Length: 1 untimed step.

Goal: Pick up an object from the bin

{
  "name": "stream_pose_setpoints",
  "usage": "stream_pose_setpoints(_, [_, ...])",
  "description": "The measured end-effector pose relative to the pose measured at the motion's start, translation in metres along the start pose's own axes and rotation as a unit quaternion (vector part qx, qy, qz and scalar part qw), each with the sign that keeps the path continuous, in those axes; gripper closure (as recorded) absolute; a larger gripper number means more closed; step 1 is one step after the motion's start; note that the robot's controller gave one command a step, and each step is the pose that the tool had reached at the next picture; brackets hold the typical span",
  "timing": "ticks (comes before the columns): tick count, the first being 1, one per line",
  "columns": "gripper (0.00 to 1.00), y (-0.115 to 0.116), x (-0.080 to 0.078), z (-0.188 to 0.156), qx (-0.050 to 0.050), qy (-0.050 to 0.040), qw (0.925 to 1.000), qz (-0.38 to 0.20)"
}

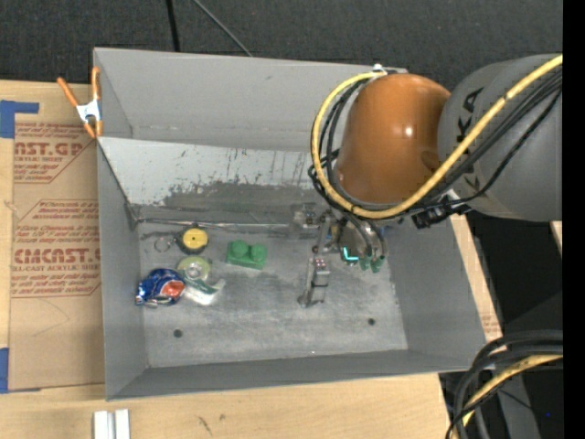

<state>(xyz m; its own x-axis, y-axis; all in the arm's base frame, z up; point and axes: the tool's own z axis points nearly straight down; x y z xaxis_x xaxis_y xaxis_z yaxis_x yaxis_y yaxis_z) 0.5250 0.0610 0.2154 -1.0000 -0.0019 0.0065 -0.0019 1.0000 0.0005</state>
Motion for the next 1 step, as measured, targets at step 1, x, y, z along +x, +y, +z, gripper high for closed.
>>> stream_pose_setpoints(1, [0.00,0.0769,-0.0155,0.0847,-0.001,-0.0005,0.9981,0.061])
